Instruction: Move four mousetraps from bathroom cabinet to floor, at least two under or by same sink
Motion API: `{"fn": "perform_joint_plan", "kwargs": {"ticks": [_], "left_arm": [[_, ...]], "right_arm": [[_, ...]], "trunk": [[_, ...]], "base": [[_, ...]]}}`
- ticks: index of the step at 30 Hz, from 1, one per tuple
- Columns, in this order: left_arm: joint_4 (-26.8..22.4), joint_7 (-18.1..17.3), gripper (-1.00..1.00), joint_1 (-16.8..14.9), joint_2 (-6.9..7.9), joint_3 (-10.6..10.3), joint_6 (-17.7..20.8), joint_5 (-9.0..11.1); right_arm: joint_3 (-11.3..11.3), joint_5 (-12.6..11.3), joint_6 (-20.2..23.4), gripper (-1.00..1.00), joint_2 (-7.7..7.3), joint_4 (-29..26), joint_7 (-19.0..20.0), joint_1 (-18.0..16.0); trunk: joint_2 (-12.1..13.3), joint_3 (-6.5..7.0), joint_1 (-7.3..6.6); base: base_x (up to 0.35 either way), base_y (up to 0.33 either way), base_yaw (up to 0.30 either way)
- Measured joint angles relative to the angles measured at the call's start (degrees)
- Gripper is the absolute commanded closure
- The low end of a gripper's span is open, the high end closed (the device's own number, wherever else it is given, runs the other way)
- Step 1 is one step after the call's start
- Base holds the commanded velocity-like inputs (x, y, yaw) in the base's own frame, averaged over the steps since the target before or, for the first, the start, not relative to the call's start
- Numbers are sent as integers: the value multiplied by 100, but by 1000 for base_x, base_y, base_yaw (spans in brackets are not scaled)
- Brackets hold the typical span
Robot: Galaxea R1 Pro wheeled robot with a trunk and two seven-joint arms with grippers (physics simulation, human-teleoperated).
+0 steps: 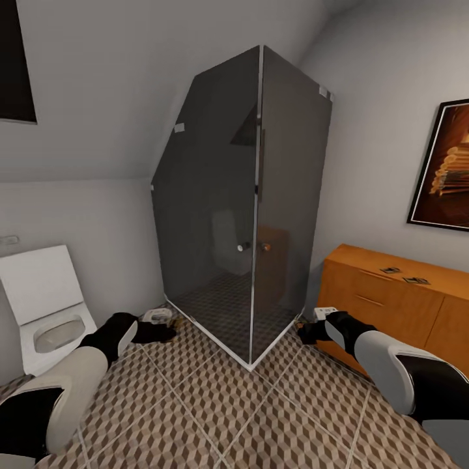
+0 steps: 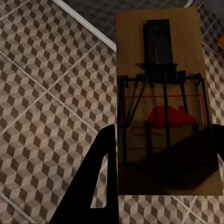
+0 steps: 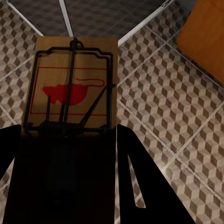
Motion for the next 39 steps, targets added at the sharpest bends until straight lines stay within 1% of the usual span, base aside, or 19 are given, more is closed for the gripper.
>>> {"fn": "perform_joint_plan", "kwargs": {"ticks": [14,17,31,39], "left_arm": [[25,0,100,0,11,-6,-19,10],[24,-2,100,1,11,-7,-17,11],[66,-2,100,0,11,-2,-25,11],[69,-2,100,0,46,-1,-26,10]], "right_arm": [[2,-16,-1,100,19,0,1,0],[2,-22,-4,100,23,2,-3,0],[6,-25,-2,100,49,8,-6,0],[6,-25,1,100,52,8,-49,0]], "trunk": [[0,0,0],[0,0,0],[0,0,0],[0,0,0]], "base": [[0,0,1],[0,0,96],[0,0,254],[0,0,285]]}}
